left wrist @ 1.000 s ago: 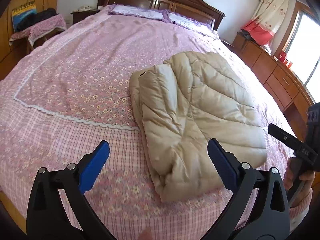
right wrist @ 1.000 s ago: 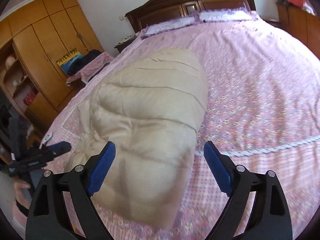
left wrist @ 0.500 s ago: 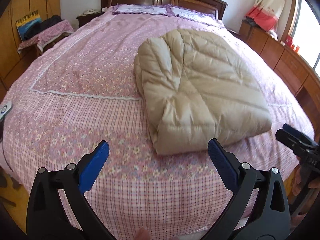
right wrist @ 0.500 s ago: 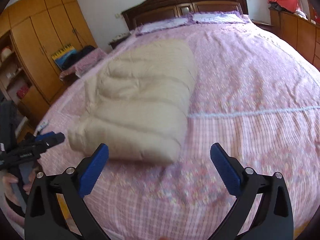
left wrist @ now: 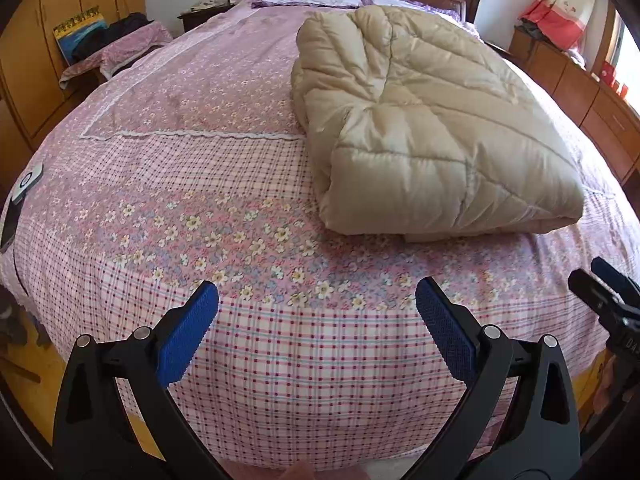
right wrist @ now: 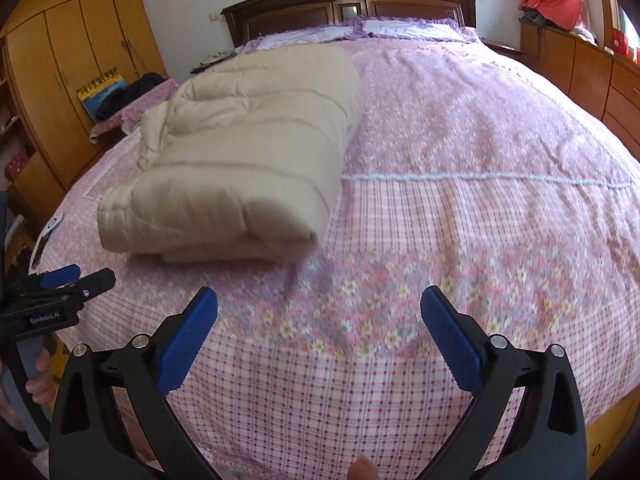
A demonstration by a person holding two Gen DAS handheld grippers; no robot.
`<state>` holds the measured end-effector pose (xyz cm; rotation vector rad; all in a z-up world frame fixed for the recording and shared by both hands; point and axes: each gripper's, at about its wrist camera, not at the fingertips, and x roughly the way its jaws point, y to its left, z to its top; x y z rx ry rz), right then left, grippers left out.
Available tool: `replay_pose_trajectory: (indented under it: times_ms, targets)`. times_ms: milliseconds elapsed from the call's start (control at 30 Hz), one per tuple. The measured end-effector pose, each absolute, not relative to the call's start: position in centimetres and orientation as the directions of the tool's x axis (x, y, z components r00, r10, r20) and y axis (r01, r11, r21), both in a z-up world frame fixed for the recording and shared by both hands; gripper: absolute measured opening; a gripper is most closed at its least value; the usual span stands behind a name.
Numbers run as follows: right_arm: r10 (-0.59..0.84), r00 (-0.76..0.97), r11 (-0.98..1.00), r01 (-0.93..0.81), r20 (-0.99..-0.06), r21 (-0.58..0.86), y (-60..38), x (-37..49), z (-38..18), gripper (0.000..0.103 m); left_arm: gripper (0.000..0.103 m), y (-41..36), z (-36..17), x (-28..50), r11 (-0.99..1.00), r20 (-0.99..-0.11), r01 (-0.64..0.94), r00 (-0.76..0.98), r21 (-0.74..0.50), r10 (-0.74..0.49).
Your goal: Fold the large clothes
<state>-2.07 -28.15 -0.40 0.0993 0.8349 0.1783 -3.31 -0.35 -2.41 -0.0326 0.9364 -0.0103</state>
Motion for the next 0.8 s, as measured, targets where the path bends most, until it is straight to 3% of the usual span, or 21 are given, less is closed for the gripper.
replay_pose_trajectory:
  times_ms: [800]
  targets:
    - [0.193,0.615,0.979,-0.072,-0.765,0.189,-28.7,-2.4,-2.6,0.097,0.098,-2.0,-2.8,-3.7,1.0,-0.807,-0.003,0.591,-0.003,-0.001]
